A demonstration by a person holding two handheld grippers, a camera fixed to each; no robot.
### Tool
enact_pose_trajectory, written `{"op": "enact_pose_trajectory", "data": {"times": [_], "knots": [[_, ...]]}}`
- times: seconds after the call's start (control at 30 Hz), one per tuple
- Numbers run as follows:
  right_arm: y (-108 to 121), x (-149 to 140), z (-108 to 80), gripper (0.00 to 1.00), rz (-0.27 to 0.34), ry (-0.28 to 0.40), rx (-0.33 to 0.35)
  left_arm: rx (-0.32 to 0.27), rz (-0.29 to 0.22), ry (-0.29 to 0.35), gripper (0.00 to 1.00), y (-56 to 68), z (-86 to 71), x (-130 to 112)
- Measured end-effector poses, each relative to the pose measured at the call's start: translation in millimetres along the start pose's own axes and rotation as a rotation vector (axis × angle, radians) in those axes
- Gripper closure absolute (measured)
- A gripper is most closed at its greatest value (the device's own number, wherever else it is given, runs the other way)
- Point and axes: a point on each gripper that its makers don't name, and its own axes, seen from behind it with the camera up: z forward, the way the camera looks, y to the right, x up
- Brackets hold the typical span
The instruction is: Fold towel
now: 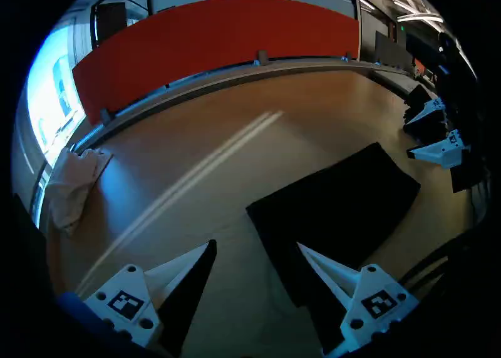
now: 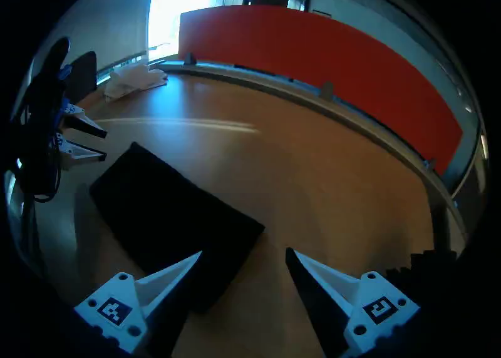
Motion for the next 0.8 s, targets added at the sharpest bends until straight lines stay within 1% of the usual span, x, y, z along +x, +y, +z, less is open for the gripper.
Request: {"op": "enact_pose_trajectory", "data": {"times": [0.3,0.8], "knots": [[-7,-4,-14.3,0.07,0.009,0.008,0.002,0.002,-0.012,0.003,0.16,1.7,-12.0,-6],[-19,-14,-37.4,0.07,0.029,0.02,0.0,0.03,-0.083,0.001,0.16,0.9,-40.4,-31]]}}
